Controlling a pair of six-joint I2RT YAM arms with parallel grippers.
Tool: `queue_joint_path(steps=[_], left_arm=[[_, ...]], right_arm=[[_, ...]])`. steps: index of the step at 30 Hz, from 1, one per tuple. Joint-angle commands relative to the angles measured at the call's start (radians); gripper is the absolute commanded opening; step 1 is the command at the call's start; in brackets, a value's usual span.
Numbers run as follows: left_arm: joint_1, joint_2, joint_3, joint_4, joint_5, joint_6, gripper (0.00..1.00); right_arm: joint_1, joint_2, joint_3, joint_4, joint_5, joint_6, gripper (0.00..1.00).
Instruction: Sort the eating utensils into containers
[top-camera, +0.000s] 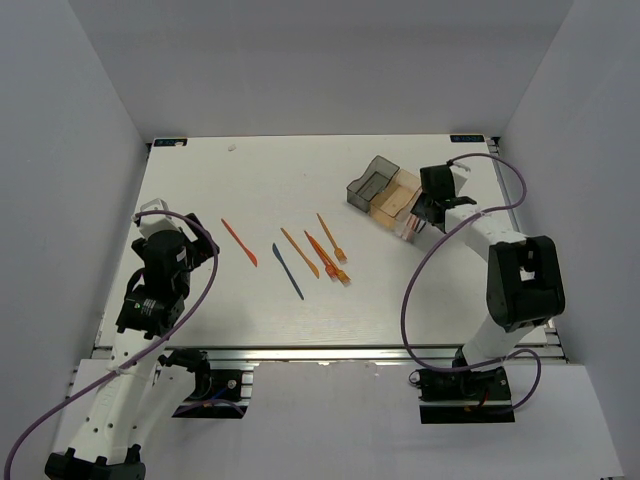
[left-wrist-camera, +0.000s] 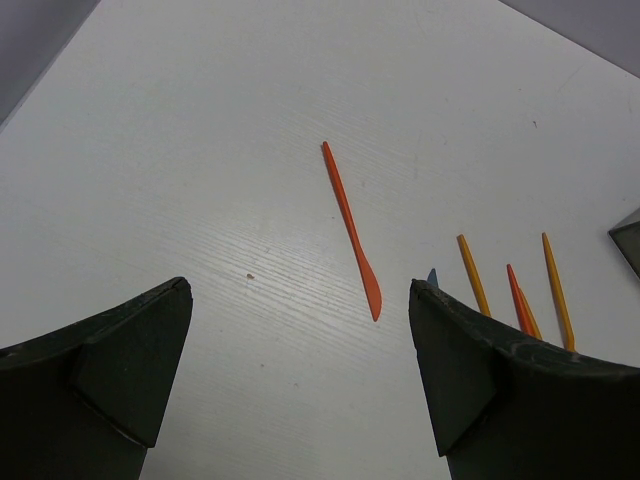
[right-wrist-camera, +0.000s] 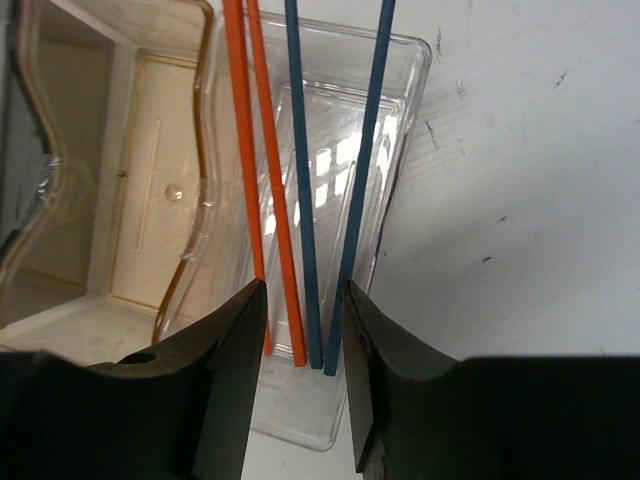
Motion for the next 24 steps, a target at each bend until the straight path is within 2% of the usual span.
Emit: queue_joint_path(steps=[1, 4, 5, 10, 11, 12, 16, 18, 24], left_arm=[[-0.003, -0.001, 0.006, 0.006, 0.004, 0.004, 0.98], [-0.003, -0.001, 0.006, 0.008, 0.002, 0.004, 0.98], [-0.003, -0.001, 0.006, 0.008, 0.002, 0.004, 0.98], [-0.003, 0.006, 0.006, 0.004, -0.002, 0.002, 0.98], [-0.003, 0.007, 0.006, 0.006, -0.002, 0.002, 0.98], [-0.005, 0.007, 0.008, 0.006, -0.004, 0.002, 0.98], [-0.005, 0.01, 0.006, 0.004, -0.004, 0.002, 0.98], [-0.005, 0.01, 0.006, 0.004, -0.004, 0.002, 0.98], [-0.005, 0.024, 0.011, 0.008, 0.012, 0.01, 0.98]], right_arm=[[0.011, -0.079, 0.025, 0.01, -0.02, -0.001, 0.42], [0.042, -0.122, 0.027, 0.028, -0.052, -0.038, 0.4], [0.056, -0.13, 0.021, 0.044, -0.122, -0.062, 0.4], [0.252, -0.103, 0.043, 0.036, -0.259, -0.305, 0.43], [0.287, -0.081, 0.063, -0.016, -0.264, -0.329, 0.52], [0.348, -0.026, 0.112, -0.049, -0.237, -0.338, 0.54], [0.438, 0.104, 0.201, -0.097, -0.194, -0.367, 0.54], [0.462, 0.167, 0.258, -0.114, -0.189, -0.372, 0.51], [0.476, 0.336, 0.404, -0.162, -0.18, -0.398, 0.46]])
